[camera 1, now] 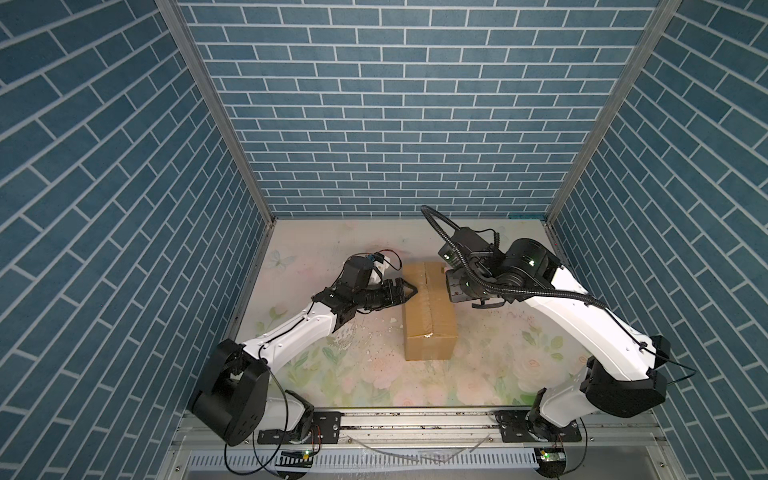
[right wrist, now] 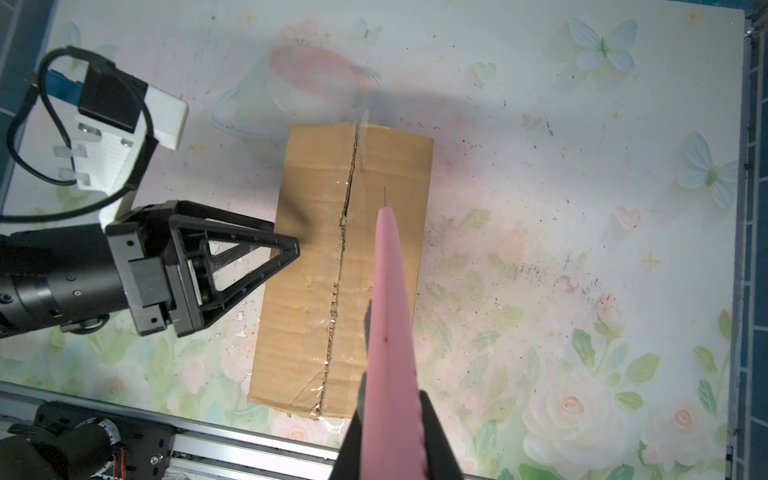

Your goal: Unpack the express box

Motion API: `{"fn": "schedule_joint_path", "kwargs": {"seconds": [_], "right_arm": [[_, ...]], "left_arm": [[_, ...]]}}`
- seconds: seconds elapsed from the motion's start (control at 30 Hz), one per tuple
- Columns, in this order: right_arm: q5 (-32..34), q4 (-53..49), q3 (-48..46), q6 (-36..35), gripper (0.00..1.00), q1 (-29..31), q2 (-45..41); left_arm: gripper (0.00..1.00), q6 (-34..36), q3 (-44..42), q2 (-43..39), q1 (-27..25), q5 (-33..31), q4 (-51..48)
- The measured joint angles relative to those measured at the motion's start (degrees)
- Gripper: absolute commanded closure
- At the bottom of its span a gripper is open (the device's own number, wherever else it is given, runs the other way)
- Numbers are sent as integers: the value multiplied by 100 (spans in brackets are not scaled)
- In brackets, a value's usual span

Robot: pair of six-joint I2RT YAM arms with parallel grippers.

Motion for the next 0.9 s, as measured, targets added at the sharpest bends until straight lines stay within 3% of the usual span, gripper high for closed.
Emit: {"fn": "schedule_joint_path", "kwargs": {"seconds": [0.53, 0.9], "right_arm": [[57, -83, 378, 2, 100, 50, 505], [57, -129, 717, 2, 100, 50, 968]], "left_arm": [[16, 107, 732, 732, 103, -85, 385], [18, 201, 726, 1032, 103, -264, 385]]}}
